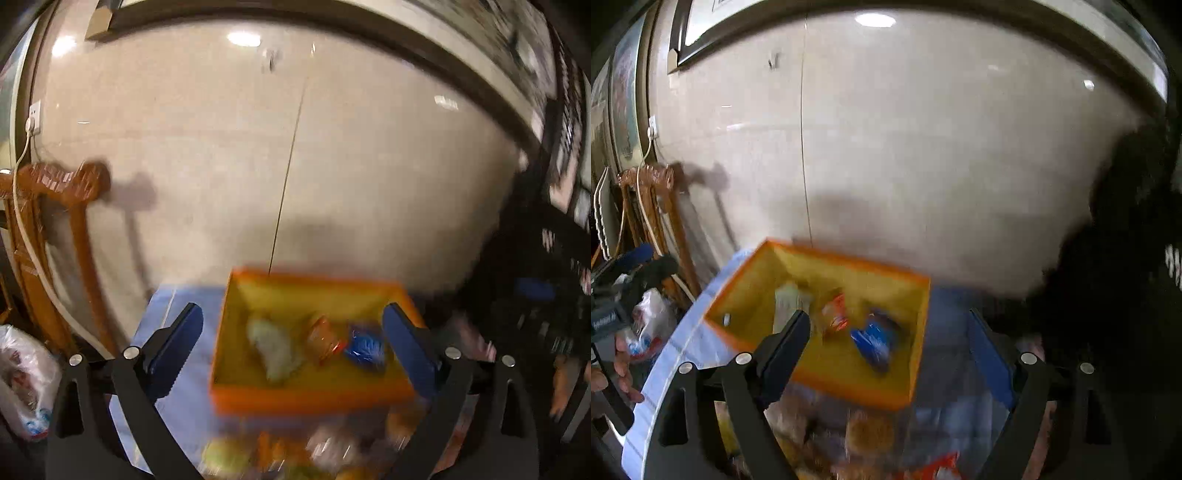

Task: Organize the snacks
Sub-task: 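Drop the blue packet into the orange box while the left tool drops a green snack bag there, then drop pink biscuit bag with right tool while left tool drops yellow bread bag into box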

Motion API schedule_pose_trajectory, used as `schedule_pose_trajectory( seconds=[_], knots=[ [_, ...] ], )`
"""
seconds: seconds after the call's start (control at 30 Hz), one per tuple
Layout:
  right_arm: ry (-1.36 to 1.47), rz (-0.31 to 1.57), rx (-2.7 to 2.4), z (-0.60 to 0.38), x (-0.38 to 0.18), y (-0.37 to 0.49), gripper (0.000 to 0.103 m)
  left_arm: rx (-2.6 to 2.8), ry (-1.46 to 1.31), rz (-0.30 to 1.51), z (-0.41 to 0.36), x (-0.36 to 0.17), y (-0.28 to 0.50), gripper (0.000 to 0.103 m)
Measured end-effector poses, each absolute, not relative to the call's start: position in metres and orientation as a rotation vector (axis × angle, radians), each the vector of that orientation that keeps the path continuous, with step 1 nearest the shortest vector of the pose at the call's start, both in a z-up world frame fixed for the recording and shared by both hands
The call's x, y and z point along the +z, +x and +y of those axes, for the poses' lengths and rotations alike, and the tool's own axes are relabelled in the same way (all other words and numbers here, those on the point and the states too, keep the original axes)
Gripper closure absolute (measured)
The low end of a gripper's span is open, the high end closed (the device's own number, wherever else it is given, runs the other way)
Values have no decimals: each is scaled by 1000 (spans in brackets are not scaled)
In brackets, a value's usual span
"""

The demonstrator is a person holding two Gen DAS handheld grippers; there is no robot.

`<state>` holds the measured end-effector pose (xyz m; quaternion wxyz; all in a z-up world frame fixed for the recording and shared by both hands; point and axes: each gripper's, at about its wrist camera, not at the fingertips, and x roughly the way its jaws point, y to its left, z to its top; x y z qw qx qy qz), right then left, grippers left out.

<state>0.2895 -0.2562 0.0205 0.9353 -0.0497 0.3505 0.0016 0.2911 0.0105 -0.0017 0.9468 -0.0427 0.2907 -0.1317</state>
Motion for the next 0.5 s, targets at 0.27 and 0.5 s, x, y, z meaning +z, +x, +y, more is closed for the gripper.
schedule_pose_trajectory(
  seconds=[0.27,0.5],
  knots=[
    [111,906,-108,-290,-89,183,17,-198,-42,840,39,-115,180,7],
    [253,1016,-192,-303,-157,156,17,-89,-59,839,38,-165,143,7]
  ],
)
